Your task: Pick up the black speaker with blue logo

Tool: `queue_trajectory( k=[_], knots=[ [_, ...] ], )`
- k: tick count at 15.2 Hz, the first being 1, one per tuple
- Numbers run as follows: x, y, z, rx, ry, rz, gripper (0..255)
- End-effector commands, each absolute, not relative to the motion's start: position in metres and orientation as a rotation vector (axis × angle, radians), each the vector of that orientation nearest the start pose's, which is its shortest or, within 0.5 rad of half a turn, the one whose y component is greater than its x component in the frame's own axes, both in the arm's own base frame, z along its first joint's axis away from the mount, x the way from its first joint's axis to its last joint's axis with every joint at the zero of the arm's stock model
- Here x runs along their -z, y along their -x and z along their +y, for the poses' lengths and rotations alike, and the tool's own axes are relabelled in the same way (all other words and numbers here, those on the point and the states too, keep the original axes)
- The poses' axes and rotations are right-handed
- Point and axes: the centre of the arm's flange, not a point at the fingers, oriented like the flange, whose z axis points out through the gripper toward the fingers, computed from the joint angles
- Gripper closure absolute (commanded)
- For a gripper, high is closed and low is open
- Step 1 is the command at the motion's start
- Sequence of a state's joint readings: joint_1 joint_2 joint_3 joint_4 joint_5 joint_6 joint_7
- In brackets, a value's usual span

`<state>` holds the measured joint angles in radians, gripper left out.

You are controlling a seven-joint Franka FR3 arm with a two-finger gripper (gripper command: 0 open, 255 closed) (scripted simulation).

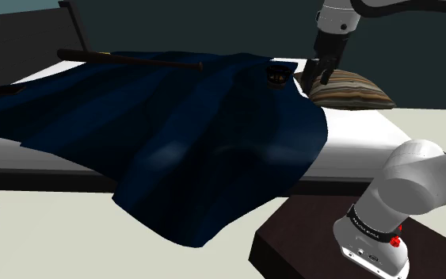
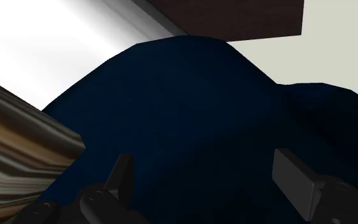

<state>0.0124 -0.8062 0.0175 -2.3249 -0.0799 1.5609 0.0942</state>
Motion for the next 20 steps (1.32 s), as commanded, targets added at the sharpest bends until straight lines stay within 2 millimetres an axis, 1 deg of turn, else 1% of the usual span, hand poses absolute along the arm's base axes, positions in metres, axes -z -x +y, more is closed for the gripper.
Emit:
queue_trajectory(
  k=[1,6,11,16,20],
  knots=[
    [-0.611,-0.301,0.002,0.077,3.228,0.116,0],
    [-0.585,-0.327,-0.034,0.187,3.314,-0.027,0],
    [-0.565,-0.359,-0.070,0.303,3.389,-0.179,0],
    [-0.550,-0.394,-0.104,0.425,3.452,-0.340,0],
    [-0.541,-0.425,-0.130,0.527,3.492,-0.475,0]
  ],
)
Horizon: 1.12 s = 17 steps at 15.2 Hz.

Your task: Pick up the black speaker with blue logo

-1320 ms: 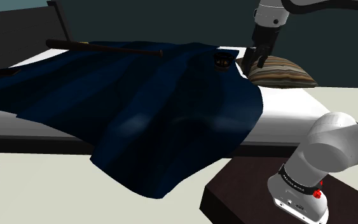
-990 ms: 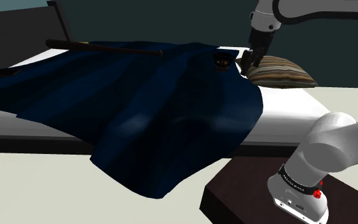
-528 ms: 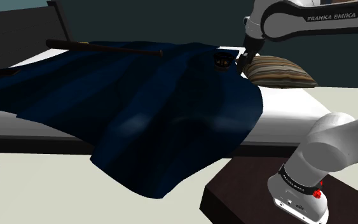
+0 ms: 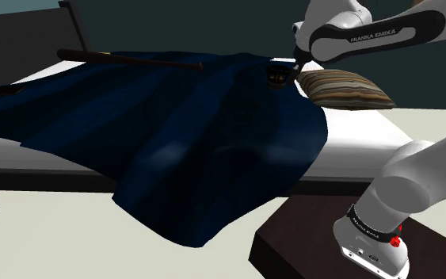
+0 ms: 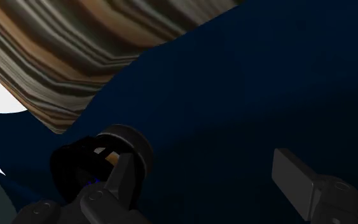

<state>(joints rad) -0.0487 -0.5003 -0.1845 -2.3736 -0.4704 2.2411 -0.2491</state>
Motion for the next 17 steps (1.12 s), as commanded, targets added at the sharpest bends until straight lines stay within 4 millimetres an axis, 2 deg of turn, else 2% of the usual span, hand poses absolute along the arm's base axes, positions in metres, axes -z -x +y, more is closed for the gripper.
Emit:
queue_trajectory(
  k=[1,10,11,17],
  knots=[
    [-0.540,-0.433,-0.137,0.553,3.501,-0.509,0],
    [-0.535,-0.511,-0.187,0.798,3.548,-0.837,0],
    [-0.535,-0.511,-0.187,0.799,3.548,-0.839,0],
    [-0.503,-0.511,-0.187,0.799,3.548,-0.839,0]
  ],
)
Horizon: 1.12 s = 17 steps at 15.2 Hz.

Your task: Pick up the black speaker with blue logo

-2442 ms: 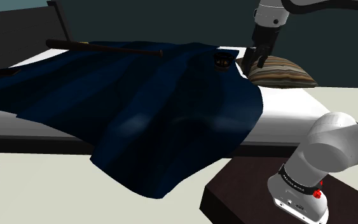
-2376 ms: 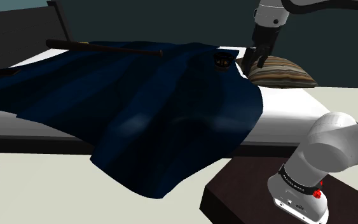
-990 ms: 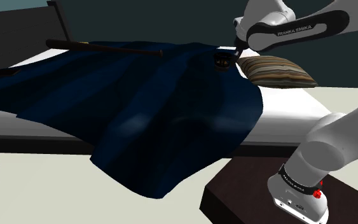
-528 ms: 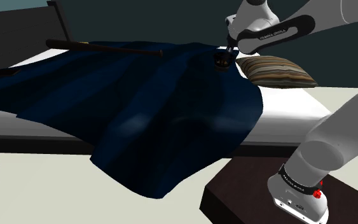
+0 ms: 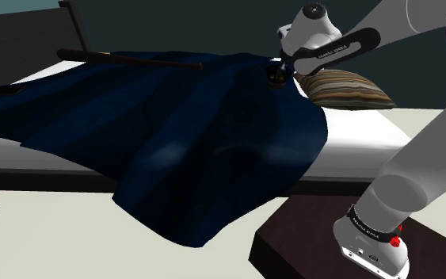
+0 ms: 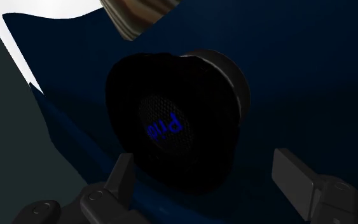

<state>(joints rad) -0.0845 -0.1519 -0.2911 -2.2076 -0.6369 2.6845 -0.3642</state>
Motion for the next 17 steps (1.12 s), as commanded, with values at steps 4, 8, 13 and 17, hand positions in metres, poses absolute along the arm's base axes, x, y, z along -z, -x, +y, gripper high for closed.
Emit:
queue_trajectory(
  k=[4,8,13,17],
  knots=[
    [-0.495,-0.511,-0.187,-0.546,-2.425,0.574,255],
    [-0.495,-0.511,-0.188,-0.546,-2.425,0.574,255],
    [-0.495,-0.511,-0.187,-0.546,-2.425,0.574,255],
    [-0.516,-0.511,-0.187,-0.546,-2.425,0.574,255]
  ],
)
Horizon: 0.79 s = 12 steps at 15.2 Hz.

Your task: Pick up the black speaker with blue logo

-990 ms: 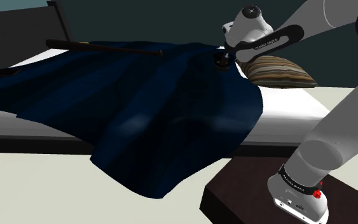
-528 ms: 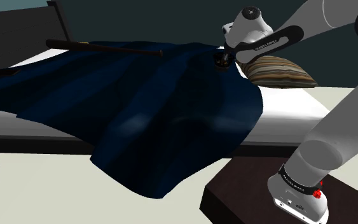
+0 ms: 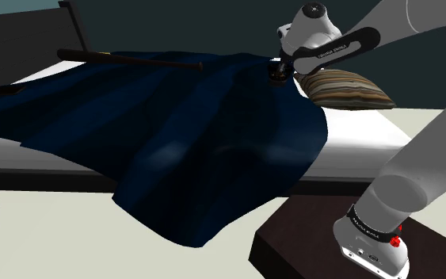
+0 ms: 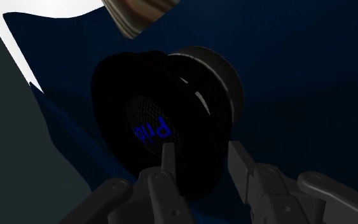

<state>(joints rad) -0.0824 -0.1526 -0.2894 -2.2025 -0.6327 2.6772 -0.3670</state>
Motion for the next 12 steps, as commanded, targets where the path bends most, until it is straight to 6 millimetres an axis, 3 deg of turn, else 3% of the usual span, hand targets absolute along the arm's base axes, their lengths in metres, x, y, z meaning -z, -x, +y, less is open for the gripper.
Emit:
queue_trajectory(
  k=[1,12],
  knots=[
    [-0.521,-0.511,-0.187,-0.546,-2.425,0.574,255],
    [-0.575,-0.511,-0.187,-0.546,-2.425,0.574,255]
  ],
)
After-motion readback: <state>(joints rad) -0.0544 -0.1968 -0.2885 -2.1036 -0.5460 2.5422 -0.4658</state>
